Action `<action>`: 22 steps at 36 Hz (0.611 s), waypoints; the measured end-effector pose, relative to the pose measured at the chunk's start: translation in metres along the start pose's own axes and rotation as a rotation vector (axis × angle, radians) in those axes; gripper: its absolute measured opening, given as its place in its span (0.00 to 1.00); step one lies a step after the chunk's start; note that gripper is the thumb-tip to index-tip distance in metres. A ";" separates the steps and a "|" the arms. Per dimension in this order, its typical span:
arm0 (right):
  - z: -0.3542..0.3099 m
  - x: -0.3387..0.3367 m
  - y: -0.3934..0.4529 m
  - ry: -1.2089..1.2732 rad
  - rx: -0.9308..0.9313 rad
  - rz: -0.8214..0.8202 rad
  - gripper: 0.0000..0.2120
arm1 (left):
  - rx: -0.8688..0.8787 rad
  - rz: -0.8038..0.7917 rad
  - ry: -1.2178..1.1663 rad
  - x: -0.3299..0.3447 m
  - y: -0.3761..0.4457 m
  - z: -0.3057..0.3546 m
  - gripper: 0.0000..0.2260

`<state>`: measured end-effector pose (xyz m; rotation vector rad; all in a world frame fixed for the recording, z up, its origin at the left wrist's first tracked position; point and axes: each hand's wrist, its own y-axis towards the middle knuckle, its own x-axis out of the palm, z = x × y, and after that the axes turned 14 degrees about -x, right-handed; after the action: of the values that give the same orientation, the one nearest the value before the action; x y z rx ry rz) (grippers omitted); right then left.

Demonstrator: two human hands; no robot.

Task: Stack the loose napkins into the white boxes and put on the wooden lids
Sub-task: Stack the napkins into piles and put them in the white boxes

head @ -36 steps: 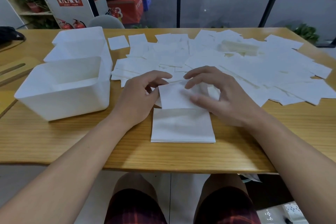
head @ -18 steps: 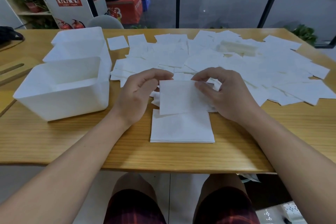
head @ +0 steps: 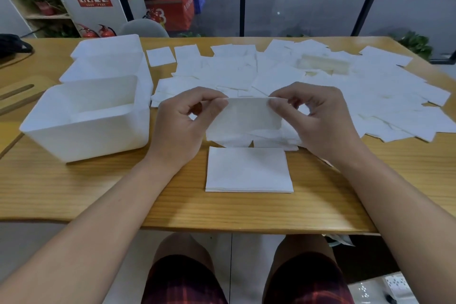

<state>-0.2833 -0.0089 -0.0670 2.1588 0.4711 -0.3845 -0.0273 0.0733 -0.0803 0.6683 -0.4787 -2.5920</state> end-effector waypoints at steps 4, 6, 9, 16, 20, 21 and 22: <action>-0.006 -0.010 0.002 0.179 0.088 -0.098 0.08 | -0.189 -0.239 -0.155 -0.012 0.002 0.005 0.05; -0.007 -0.013 0.001 0.213 0.164 -0.228 0.14 | -0.267 -0.394 -0.108 -0.018 0.001 0.006 0.07; -0.010 -0.017 0.001 0.216 0.232 -0.425 0.16 | -0.332 -0.531 -0.013 -0.021 -0.002 0.009 0.09; -0.012 -0.012 -0.004 0.025 0.245 -0.623 0.16 | -0.278 -0.616 0.206 -0.020 -0.006 0.007 0.12; -0.014 -0.012 -0.004 0.008 0.230 -0.635 0.15 | -0.253 -0.596 0.242 -0.020 -0.006 0.006 0.12; -0.013 -0.011 -0.005 0.005 0.226 -0.639 0.15 | -0.245 -0.589 0.250 -0.020 -0.006 0.005 0.11; -0.013 -0.011 -0.005 0.002 0.220 -0.640 0.15 | -0.238 -0.582 0.255 -0.020 -0.006 0.004 0.11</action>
<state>-0.2941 0.0021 -0.0585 2.1734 1.1718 -0.8134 -0.0154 0.0884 -0.0716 1.1691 0.1314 -2.9536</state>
